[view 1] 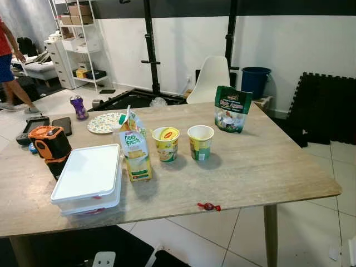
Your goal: Restocking fridge
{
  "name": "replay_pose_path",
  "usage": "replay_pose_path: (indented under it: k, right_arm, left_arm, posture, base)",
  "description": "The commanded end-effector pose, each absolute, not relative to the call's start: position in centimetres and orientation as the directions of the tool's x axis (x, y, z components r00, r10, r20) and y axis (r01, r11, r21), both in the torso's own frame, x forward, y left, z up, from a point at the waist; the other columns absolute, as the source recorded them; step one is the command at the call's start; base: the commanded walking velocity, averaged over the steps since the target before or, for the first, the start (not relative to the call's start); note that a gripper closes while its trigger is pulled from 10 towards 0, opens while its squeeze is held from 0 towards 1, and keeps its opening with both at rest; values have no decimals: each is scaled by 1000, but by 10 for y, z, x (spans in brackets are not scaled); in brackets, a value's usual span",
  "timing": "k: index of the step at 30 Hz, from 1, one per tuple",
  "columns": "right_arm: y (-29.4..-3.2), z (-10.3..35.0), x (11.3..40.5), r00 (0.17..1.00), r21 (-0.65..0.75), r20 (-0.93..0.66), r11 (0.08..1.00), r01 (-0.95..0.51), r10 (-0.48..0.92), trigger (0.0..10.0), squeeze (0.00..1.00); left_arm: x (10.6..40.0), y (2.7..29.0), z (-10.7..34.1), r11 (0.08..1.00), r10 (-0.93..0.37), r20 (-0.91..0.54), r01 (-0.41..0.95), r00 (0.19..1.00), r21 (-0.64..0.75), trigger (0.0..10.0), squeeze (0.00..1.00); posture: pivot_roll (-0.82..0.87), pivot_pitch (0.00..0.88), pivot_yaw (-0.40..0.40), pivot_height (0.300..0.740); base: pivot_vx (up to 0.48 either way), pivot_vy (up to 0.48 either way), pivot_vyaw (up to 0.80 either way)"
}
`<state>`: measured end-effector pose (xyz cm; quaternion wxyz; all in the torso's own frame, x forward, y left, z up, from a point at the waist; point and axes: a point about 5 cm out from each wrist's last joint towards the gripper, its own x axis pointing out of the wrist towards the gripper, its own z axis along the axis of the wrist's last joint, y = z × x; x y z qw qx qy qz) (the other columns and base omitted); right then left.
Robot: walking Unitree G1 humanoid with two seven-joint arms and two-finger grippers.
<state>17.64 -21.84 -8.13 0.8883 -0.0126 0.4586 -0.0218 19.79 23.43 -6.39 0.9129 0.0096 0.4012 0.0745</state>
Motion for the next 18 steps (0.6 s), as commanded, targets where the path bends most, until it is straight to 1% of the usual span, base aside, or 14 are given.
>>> replay_pose_path:
  k: [1, 3, 9, 14, 18]
  right_arm:
    - [-220, -80, 178, 576, -51, -816, 998, 29, -58, 10000, 0]
    - [-220, -80, 179, 576, -51, -815, 998, 28, -58, 10000, 0]
    - [-198, -79, 190, 594, -26, -804, 1000, 12, -28, 10000, 0]
    - [-188, -78, 195, 591, -32, -806, 999, 3, -28, 10000, 0]
    - [-189, -79, 194, 589, -34, -807, 999, 6, -31, 10000, 0]
  left_arm:
    - [194, 243, -64, 982, 180, -741, -160, 647, 98, 10000, 0]
    - [194, 243, -64, 981, 184, -742, -162, 645, 102, 10000, 0]
    - [194, 243, -65, 978, 194, -746, -181, 637, 100, 10000, 0]
    - [194, 243, -65, 980, 191, -752, -165, 631, 110, 10000, 0]
    - [193, 242, -66, 981, 187, -754, -156, 630, 114, 10000, 0]
  posture:
    - [21, 67, 35, 734]
    - [21, 67, 35, 734]
    - [23, 67, 34, 734]
    - [23, 67, 34, 734]
    - [23, 67, 34, 734]
  base:
    - [0, 0, 0]
    - [0, 0, 0]
    - [0, 0, 0]
    - [0, 0, 0]
    - [0, 0, 0]
